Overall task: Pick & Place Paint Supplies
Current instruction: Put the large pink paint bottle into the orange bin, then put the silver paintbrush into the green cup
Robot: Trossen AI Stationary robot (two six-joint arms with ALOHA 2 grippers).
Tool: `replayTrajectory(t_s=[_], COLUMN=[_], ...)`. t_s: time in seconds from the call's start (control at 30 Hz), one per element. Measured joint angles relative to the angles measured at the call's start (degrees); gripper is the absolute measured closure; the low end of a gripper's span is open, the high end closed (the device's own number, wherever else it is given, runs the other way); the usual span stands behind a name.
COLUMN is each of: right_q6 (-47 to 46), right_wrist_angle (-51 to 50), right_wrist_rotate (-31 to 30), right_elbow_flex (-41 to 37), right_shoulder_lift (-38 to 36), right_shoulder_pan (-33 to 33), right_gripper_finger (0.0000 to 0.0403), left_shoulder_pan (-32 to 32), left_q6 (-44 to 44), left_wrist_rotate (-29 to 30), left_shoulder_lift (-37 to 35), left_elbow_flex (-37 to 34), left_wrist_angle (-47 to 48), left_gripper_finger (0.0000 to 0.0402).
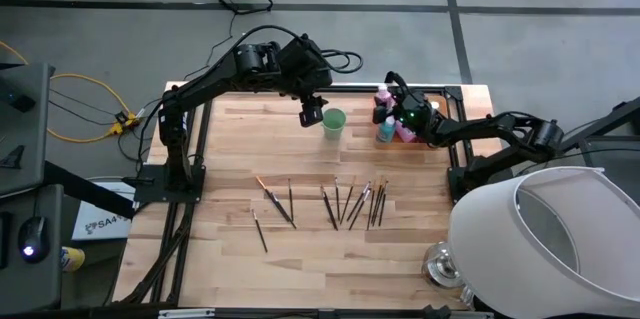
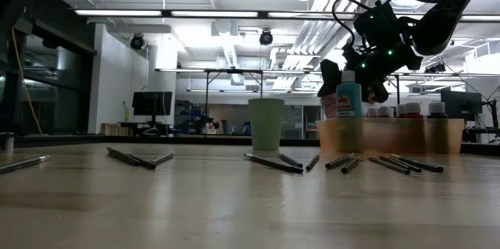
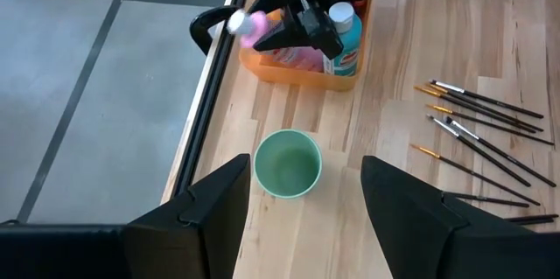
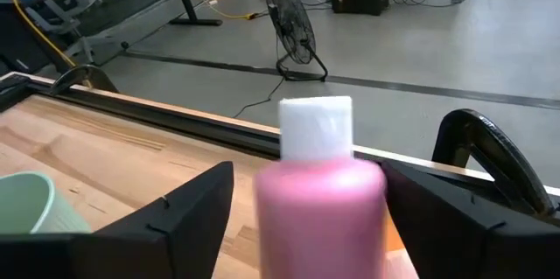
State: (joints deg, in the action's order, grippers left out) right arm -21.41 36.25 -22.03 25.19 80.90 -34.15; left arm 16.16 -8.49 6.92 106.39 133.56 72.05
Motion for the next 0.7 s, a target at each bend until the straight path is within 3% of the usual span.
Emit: replayTrajectory(t_s=[0.33, 0.7], right_q6=[0.0, 0.0], right_wrist_angle=[-0.2, 2.3], right_wrist_rotate=[0.6, 2.7], right_elbow_flex=[0.0, 0.0], right_shoulder_lift=[-0.5, -7.1], right_shoulder_pan=[0.0, 0.0], right_gripper_finger=[0.0136, 0.0158], left_shoulder_pan=[0.0, 0.0], left_q6=[-0.1, -0.2], left_wrist_rotate=[0.0, 0.0], left_shoulder_lift=[0.0, 0.0], left_elbow_flex=[0.0, 0.0], left_wrist_angle=[0.1, 0.1], left_gripper_finger=[0.0187, 0.0187])
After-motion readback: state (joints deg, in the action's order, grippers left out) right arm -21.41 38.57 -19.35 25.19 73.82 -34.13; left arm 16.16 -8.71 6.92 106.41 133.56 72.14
